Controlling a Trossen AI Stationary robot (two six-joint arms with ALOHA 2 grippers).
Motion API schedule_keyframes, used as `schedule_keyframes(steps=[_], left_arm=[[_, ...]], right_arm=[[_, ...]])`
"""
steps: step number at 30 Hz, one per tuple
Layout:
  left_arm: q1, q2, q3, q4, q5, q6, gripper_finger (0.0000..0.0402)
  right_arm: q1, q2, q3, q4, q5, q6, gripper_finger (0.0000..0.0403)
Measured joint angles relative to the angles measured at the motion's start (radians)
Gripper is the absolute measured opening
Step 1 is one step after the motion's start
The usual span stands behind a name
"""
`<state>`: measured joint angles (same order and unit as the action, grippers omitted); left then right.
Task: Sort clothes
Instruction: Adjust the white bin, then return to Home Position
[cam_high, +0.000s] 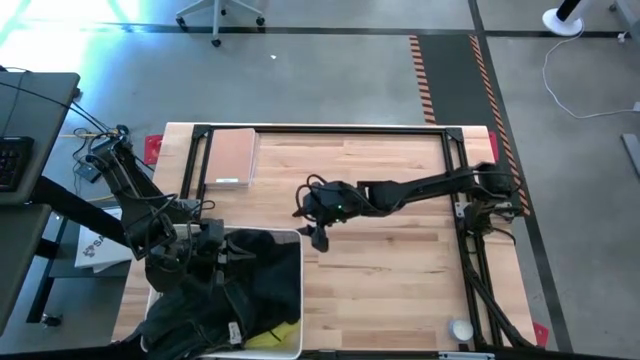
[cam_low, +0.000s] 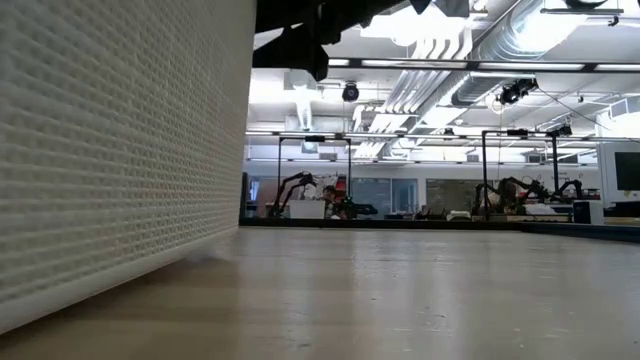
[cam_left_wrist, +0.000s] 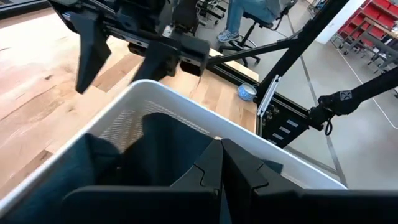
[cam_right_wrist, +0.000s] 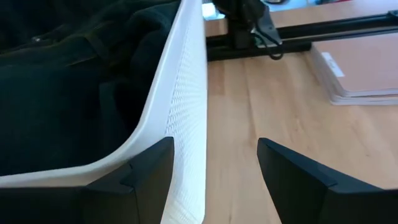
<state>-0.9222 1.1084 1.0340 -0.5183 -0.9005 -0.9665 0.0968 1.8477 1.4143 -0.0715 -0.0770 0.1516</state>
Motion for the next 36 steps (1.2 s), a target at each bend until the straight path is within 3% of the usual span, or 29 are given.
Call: schedule_keyframes(steps=[4,8,14,22,25,29,36], left_arm=[[0.0,0.0,0.0,0.0,0.0,0.0,0.0],[0.0,0.0,0.0,0.004,-0.008,0.0,0.0],[0.0,-0.022,0.0,0.014,-0.073,0.053,0.0],[0.018,-0.192,-0.008,-0.117,-0.183,0.207,0.0],[0.068,-0.309,-0.037,-0.203,-0.169,0.212,0.0],[0.146,-0.481,-0.102,-0.278,-0.137,0.224,0.0],[0.282,-0.79,-0.264,-0.149,-0.093,0.368,0.0]], right_arm=[[0.008,0.001,0.0,0.0,-0.003,-0.012,0.0231],[0.009,-0.013,0.0,0.0,0.066,-0.019,0.0231],[0.02,-0.134,0.0,-0.063,0.083,-0.007,0.0231],[0.096,-0.384,-0.021,-0.32,0.364,-0.038,0.023],[0.112,-0.49,-0.112,-0.319,0.389,-0.019,0.0216],[0.116,-0.653,-0.316,-0.239,0.411,0.053,0.0167],[0.096,-0.917,-0.726,0.135,0.413,0.131,0.0049]])
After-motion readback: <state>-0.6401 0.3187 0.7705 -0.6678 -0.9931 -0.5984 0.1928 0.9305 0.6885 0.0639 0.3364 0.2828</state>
